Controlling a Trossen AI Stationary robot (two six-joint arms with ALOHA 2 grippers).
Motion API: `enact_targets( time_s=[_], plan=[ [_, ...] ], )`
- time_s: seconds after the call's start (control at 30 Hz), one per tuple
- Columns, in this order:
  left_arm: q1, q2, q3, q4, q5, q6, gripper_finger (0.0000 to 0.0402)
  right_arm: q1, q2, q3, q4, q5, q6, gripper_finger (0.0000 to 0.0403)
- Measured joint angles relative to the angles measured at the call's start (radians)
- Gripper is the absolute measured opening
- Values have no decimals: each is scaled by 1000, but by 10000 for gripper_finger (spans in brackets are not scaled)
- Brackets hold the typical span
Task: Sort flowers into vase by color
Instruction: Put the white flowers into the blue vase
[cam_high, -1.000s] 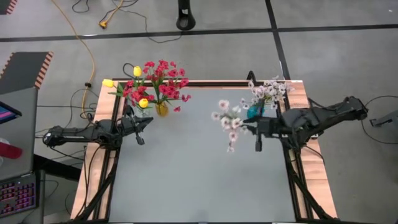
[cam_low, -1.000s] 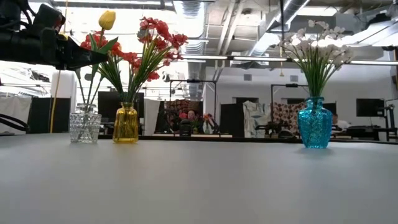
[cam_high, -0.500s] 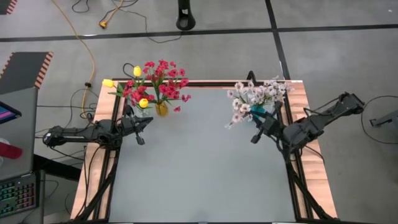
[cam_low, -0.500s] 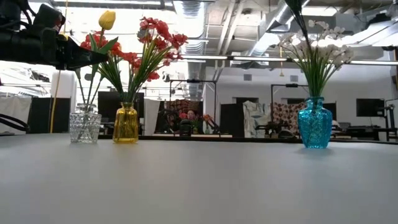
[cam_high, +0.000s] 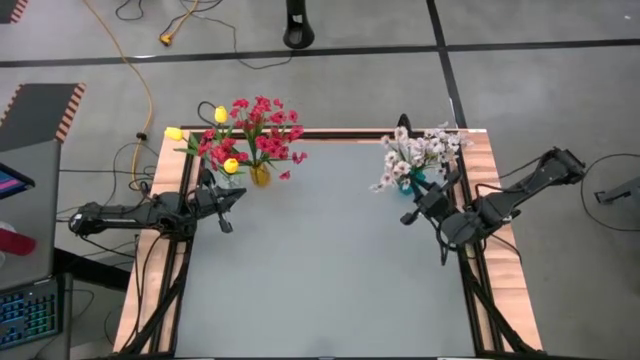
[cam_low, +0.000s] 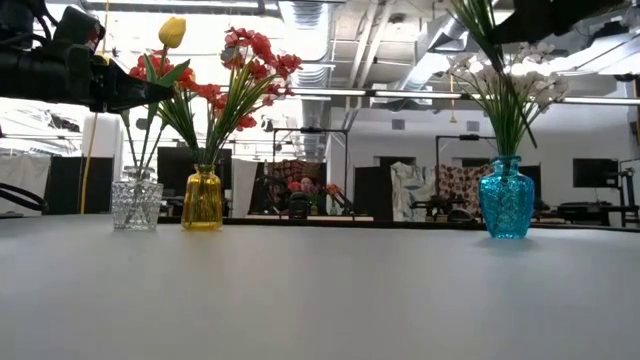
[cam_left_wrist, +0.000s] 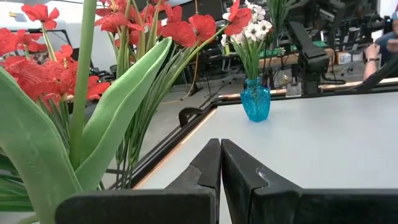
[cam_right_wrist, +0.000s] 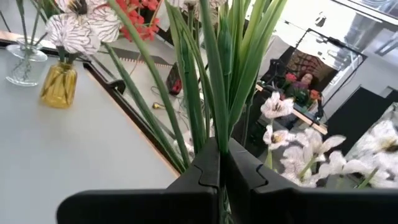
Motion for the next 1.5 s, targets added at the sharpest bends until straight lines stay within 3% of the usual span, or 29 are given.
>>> enact_targets(
  time_s=[0.2, 0.3, 0.43, 0.67, 0.77, 0.9, 1.03, 1.2, 1.5],
  plan=[
    [0, 0, 0, 0, 0, -2, 0, 0, 2, -10, 14, -2, 34, 32],
    [0, 0, 0, 0, 0, -2, 0, 0, 3, -10, 46, -51, 21, 33],
    [0, 0, 0, 1, 0, -2, 0, -1, 12, -10, 139, -182, -49, 32],
    [0, 0, 0, 1, 1, -21, 0, -65, 54, -10, 534, -485, -440, 33],
    [0, 0, 0, 1, 1, -26, 0, -93, 20, -10, 574, -564, -516, 31],
    [0, 0, 0, 1, 1, -16, 0, -113, -72, -20, 486, -589, -461, 31],
    [0, 0, 0, 1, 1, -10, 0, -126, -167, -133, 544, -619, -447, 30],
    [0, 0, 1, 1, 1, -10, 0, -125, -297, -243, 631, -587, -514, 30],
    [0, 0, 1, 1, 1, -18, 0, -125, -419, -251, 578, -511, -568, 30]
  ],
)
